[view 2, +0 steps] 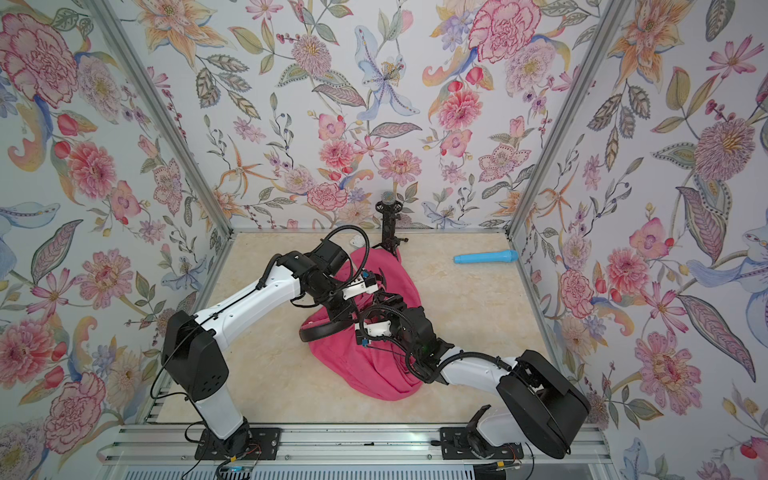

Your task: Remove the belt from the trousers

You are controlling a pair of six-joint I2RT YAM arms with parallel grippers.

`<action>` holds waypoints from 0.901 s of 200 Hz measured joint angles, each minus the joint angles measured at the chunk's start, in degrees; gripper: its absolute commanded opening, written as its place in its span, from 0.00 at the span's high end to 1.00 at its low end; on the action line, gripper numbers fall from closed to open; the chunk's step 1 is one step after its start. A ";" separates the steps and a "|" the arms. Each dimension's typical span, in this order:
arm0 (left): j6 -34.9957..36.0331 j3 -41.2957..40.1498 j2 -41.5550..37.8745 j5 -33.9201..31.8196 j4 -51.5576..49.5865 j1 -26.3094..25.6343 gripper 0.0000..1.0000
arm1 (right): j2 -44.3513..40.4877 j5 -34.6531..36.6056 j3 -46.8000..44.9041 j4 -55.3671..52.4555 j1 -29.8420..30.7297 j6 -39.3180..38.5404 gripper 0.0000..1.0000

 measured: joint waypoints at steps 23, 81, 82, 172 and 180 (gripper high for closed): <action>0.17 0.00 0.02 0.24 -0.02 0.00 0.97 | 1.66 -0.72 0.24 1.07 0.35 -0.22 0.21; 0.72 0.02 -0.22 0.13 -0.96 0.02 0.78 | 6.60 -0.48 2.12 6.29 2.05 1.22 0.76; 0.79 0.02 -0.24 0.11 -0.96 0.02 0.77 | 6.60 -0.44 2.12 6.36 2.10 1.42 0.77; -10.58 -5.42 -22.03 -17.18 26.25 13.46 0.24 | -4.02 -1.14 9.81 -11.41 -3.89 36.96 0.98; -12.35 -7.69 -25.07 -19.65 30.38 15.69 0.27 | -4.50 -2.12 12.57 -15.74 -5.79 41.33 0.99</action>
